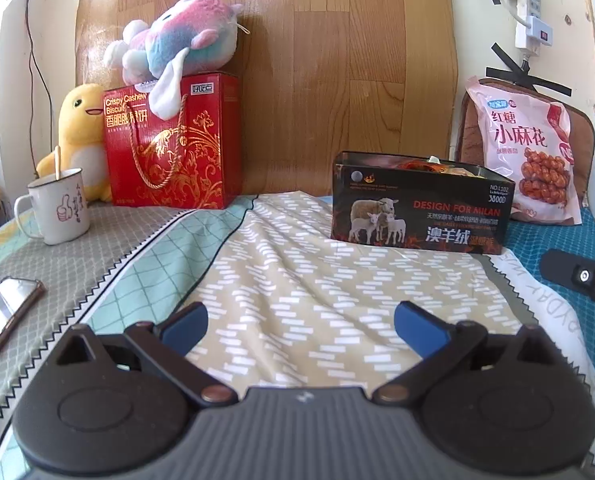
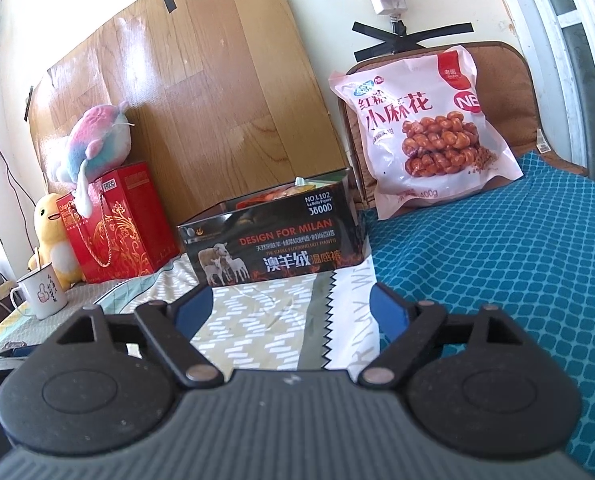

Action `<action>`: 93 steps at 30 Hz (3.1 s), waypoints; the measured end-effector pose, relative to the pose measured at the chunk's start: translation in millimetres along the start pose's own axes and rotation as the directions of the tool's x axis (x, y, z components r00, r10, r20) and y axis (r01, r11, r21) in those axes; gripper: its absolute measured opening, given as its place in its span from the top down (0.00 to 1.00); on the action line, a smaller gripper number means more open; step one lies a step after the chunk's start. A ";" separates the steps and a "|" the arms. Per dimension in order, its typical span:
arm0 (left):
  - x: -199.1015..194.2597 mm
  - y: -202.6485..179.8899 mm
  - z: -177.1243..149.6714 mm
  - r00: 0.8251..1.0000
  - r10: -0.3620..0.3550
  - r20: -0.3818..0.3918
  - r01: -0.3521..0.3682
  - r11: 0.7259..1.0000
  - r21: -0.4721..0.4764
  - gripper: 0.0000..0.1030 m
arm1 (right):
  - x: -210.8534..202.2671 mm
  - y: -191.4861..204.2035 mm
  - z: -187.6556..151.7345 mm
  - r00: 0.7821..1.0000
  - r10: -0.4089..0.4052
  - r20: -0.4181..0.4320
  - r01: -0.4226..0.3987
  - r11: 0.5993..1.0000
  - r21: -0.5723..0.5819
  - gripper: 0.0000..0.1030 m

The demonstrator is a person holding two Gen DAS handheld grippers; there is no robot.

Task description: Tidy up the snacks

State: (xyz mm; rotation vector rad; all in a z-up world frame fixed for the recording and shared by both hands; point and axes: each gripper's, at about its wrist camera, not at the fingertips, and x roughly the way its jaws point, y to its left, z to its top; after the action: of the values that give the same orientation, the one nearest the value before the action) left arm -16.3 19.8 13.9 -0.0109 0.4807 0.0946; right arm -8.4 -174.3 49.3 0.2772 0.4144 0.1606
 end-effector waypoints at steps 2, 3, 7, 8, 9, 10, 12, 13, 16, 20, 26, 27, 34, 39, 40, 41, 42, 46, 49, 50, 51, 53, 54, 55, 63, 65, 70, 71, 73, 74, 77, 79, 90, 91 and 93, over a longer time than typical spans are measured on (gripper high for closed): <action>0.0 -0.4 -0.4 1.000 -0.005 0.001 0.005 1.000 0.001 0.00 | -0.1 0.0 0.3 1.000 0.000 0.001 0.000 1.000 0.000 0.14; 0.2 -0.5 -0.7 1.000 -0.010 -0.003 0.010 1.000 0.000 0.00 | -0.2 0.0 0.4 1.000 0.000 0.001 0.000 1.000 0.001 0.14; 3.4 -1.4 -0.3 0.999 -0.018 -0.030 0.018 1.000 0.007 0.00 | -0.2 -0.3 0.2 1.000 -0.001 0.004 0.001 1.000 0.005 0.13; 3.6 -2.0 -0.5 0.999 -0.013 -0.032 0.013 1.000 0.010 0.00 | -0.3 -0.4 0.3 1.000 -0.001 0.005 0.001 1.000 0.006 0.13; 3.4 -2.7 -0.6 0.999 -0.006 -0.032 0.006 1.000 0.014 0.00 | -0.6 -0.4 0.2 1.000 -0.001 0.006 0.001 1.000 0.006 0.13; 2.9 -4.0 -0.8 1.000 0.003 -0.031 -0.002 1.000 0.021 0.00 | -0.8 -0.5 0.2 1.000 -0.002 0.007 0.002 1.000 0.008 0.13; 1.8 -6.5 -1.2 0.999 0.022 -0.025 -0.021 0.999 0.040 0.00 | -1.4 -0.6 0.2 1.000 -0.004 0.009 0.004 1.000 0.011 0.12; 1.5 -8.0 -1.5 0.999 0.036 -0.023 -0.034 0.998 0.051 0.00 | -1.6 -0.5 0.1 1.000 -0.005 0.010 0.004 1.000 0.012 0.12; 3.6 -10.1 -1.1 0.998 0.062 -0.033 -0.060 0.996 0.073 0.00 | -2.4 -0.5 0.3 1.000 -0.006 0.012 0.005 1.000 0.015 0.12; 7.0 -6.3 0.0 0.996 0.065 -0.055 -0.061 0.996 0.059 0.00 | -2.2 -0.5 0.5 1.000 -0.005 0.012 0.005 1.000 0.016 0.12; 9.6 -5.3 0.4 0.995 0.072 -0.068 -0.068 0.996 0.062 0.00 | -2.1 -0.8 0.7 1.000 -0.005 0.012 0.005 1.000 0.016 0.11; 9.8 -6.0 0.4 0.995 0.077 -0.068 -0.072 0.995 0.068 0.00 | -2.2 -0.8 0.8 1.000 -0.005 0.012 0.005 1.000 0.016 0.11; 11.9 -7.5 0.6 0.993 0.091 -0.073 -0.085 0.993 0.086 0.00 | -2.2 -1.1 0.9 1.000 -0.006 0.013 0.006 1.000 0.017 0.11; 14.2 -4.8 1.1 0.992 0.091 -0.085 -0.084 0.994 0.076 0.00 | -2.4 -1.1 1.1 1.000 -0.006 0.013 0.006 1.000 0.017 0.11; 14.6 -4.6 1.2 0.992 0.091 -0.087 -0.085 0.994 0.075 0.00 | -2.5 -0.7 1.3 1.000 -0.006 0.013 0.006 1.000 0.018 0.11; 15.1 -4.3 1.2 0.992 0.092 -0.088 -0.085 0.994 0.075 0.00 | -2.5 -0.8 1.3 1.000 -0.006 0.013 0.006 1.000 0.018 0.11; 15.4 -4.3 1.3 0.992 0.093 -0.090 -0.086 0.993 0.075 0.00 | -2.5 -0.8 1.3 1.000 -0.006 0.013 0.006 1.000 0.018 0.11; 15.1 -5.4 1.0 0.991 0.101 -0.086 -0.095 0.992 0.078 0.00 | -2.3 0.4 1.2 1.000 -0.004 0.011 0.003 1.000 0.019 0.11; 14.1 -7.4 0.8 0.991 0.107 -0.079 -0.101 0.991 0.086 0.00 | -1.7 0.6 1.3 1.000 -0.001 0.008 0.000 1.000 0.021 0.11; 13.7 -7.7 0.8 0.991 0.109 -0.075 -0.102 0.991 0.088 0.00 | -1.8 0.5 1.4 1.000 0.000 0.008 0.000 1.000 0.022 0.11; 13.4 -7.8 1.0 0.991 0.110 -0.071 -0.103 0.991 0.089 0.00 | -1.7 0.1 1.4 1.000 0.001 0.008 -0.001 1.000 0.024 0.11; 12.3 -7.7 0.8 0.992 0.111 -0.065 -0.105 0.991 0.089 0.00 | -1.7 -0.6 1.6 1.000 0.002 0.008 -0.002 1.000 0.028 0.10; 12.3 -7.5 0.9 0.992 0.112 -0.065 -0.106 0.990 0.089 0.00 | -1.4 -0.1 1.5 1.000 0.003 0.008 -0.003 1.000 0.029 0.09; 12.4 -7.3 1.1 0.991 0.113 -0.066 -0.106 0.990 0.089 0.00 | -1.4 -0.4 1.7 1.000 0.003 0.008 -0.004 1.000 0.030 0.09; 12.9 -3.8 2.0 0.989 0.136 -0.061 -0.131 0.989 0.075 0.00 | -1.8 0.1 1.5 1.000 0.003 0.011 -0.004 0.999 0.035 0.08; 12.3 -3.2 1.8 0.988 0.143 -0.055 -0.139 0.988 0.071 0.00 | -2.1 -0.6 1.7 1.000 0.004 0.011 -0.004 0.999 0.037 0.08; 6.8 -3.6 0.4 0.988 0.157 -0.015 -0.156 0.986 0.062 0.00 | -2.0 -0.8 2.1 1.000 0.003 0.012 -0.004 0.999 0.038 0.08; 5.8 -3.7 0.5 0.987 0.159 -0.007 -0.159 0.985 0.061 0.00 | -2.3 -1.1 2.2 1.000 0.003 0.013 -0.003 0.999 0.040 0.08; 5.0 -4.0 0.5 0.987 0.162 0.001 -0.162 0.985 0.061 0.00 | -2.9 -1.4 2.3 1.000 0.002 0.015 -0.003 0.999 0.043 0.08; 5.2 -4.0 0.5 0.987 0.162 0.000 -0.162 0.985 0.061 0.00 | -2.7 -1.2 2.4 1.000 0.002 0.015 -0.003 0.999 0.044 0.08; 6.2 -2.5 1.1 0.988 0.154 -0.007 -0.154 0.987 0.056 0.00 | -2.8 -1.7 2.6 1.000 0.003 0.015 -0.003 0.999 0.043 0.08; 7.3 -1.2 1.5 0.989 0.150 -0.013 -0.150 0.987 0.050 0.00 | -2.8 -1.7 2.6 1.000 0.002 0.015 -0.003 0.999 0.044 0.08; 13.3 -0.9 -0.2 0.988 0.140 -0.061 -0.137 0.989 0.052 0.00 | -2.4 -1.1 2.5 1.000 0.002 0.015 -0.002 0.999 0.044 0.08; 13.8 -0.8 -0.3 0.988 0.138 -0.065 -0.134 0.990 0.052 0.00 | -2.6 -1.2 2.4 1.000 0.001 0.015 -0.002 0.999 0.044 0.08; 14.6 -0.6 -0.4 0.988 0.135 -0.072 -0.132 0.990 0.050 0.00 | -2.4 -1.0 2.4 1.000 0.001 0.015 -0.002 0.999 0.044 0.07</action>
State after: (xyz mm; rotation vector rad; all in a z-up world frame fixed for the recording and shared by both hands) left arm -3.5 20.4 6.8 0.0627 0.5590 0.2155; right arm -9.5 -176.3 52.0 0.3222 0.4033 0.1506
